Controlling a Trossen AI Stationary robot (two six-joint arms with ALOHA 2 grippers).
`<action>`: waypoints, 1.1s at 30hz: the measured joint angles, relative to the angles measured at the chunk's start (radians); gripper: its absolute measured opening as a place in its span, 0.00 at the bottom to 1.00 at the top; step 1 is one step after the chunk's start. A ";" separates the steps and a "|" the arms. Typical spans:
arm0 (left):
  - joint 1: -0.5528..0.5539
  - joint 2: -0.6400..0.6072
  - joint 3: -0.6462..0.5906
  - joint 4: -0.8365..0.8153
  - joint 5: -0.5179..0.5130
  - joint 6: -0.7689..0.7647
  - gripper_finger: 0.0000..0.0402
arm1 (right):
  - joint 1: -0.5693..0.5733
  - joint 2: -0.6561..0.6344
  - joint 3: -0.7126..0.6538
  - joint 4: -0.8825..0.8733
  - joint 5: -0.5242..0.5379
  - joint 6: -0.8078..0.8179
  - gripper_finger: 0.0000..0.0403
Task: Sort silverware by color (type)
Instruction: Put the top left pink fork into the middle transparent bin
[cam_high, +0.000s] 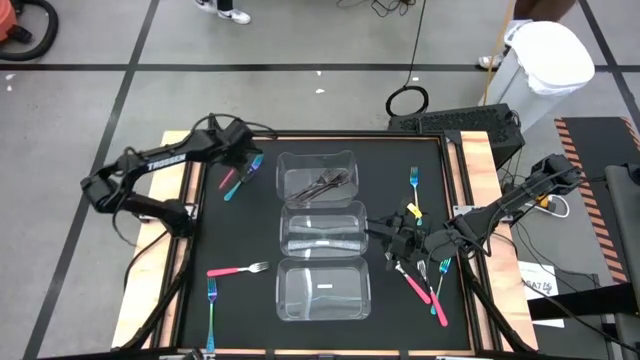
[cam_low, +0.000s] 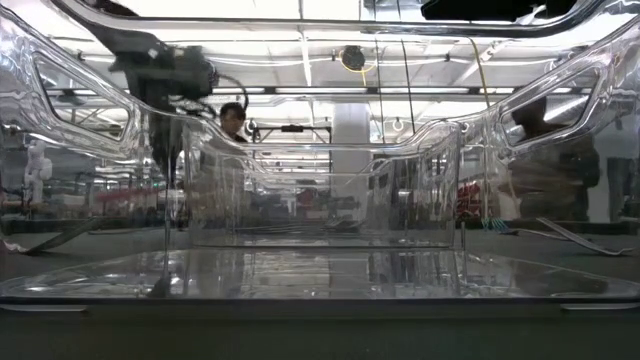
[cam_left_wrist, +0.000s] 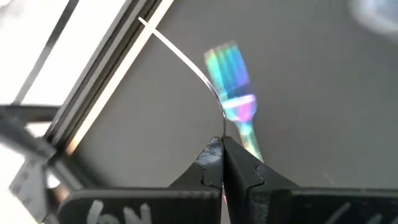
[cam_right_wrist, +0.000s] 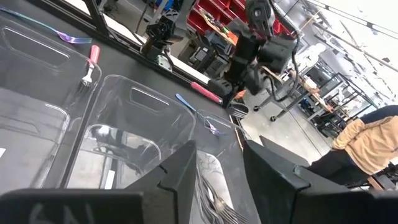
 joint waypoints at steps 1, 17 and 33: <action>-0.012 -0.022 0.000 -0.003 0.026 -0.003 0.00 | 0.000 0.000 0.000 0.000 0.000 0.001 0.32; -0.478 -0.361 0.003 0.051 0.093 -0.104 0.00 | -0.051 0.059 0.010 0.121 -0.078 0.132 0.37; -1.107 -0.222 0.003 0.359 -0.301 0.145 0.00 | -0.089 0.384 0.353 0.064 -0.052 0.143 0.59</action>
